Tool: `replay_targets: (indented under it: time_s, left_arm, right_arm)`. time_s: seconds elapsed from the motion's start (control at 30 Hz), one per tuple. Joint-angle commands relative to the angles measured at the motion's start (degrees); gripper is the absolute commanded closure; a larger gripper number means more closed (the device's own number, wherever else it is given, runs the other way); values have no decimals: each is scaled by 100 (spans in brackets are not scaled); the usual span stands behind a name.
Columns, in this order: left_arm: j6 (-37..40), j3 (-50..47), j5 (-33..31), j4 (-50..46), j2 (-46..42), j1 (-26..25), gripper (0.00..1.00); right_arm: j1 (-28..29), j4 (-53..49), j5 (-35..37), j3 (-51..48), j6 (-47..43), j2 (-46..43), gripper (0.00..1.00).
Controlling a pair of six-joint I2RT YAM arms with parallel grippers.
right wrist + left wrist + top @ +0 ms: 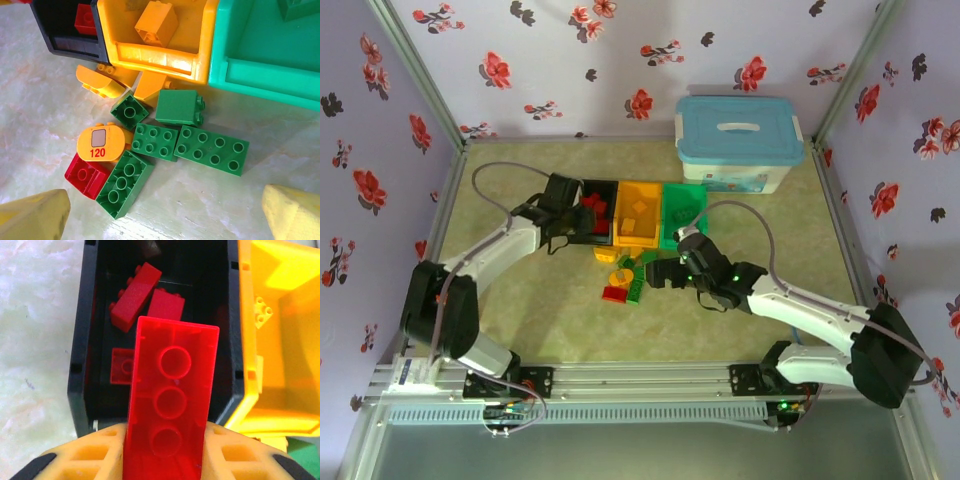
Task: Sort the legos into containers by color
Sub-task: Place the lego in the container, then pick up the lego from the bottom-center of the table.
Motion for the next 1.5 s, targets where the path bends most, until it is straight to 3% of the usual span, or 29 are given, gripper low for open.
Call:
replay_targets:
  time_s: [0.0,0.03,0.1,0.13,0.2,0.4,0.63,0.97,1.2,1.47]
  left_arm:
    - [357,578,96,-373,421,132,68]
    - [408,748,101,-475,552,146,64]
    - [462,1117,54,-774,771,157,39]
    - [462,1199,48,-830,794,158,31]
    - [400,1148,43,-763,684,152,27]
    - [234,503,-79,-569,-79,15,25]
    - [-27,-962,-612,-314,-1735,-676,25]
    - [-996,-2935,-897,-344,-3950,-1314,25]
    - [-1226,-3370,-927,-546,-4437,-1461,25]
    - [-1705,-3679,-1099,-817,-5166,-1615,25]
  right_arm:
    - [38,-164,196,-35,75,-237,1]
    - [34,-203,213,-26,64,-270,1]
    - [38,-274,229,-9,39,-316,1]
    - [35,-298,240,1,34,-330,1]
    - [37,-317,249,18,12,-341,1]
    - [78,-362,94,229,-131,-97,1]
    - [531,-666,127,867,-408,561,1]
    - [1706,-1524,315,2485,-537,2541,2]
    - [2184,-1744,827,2834,-30,3067,2]
    - [2249,-2455,1160,3586,-24,3697,2]
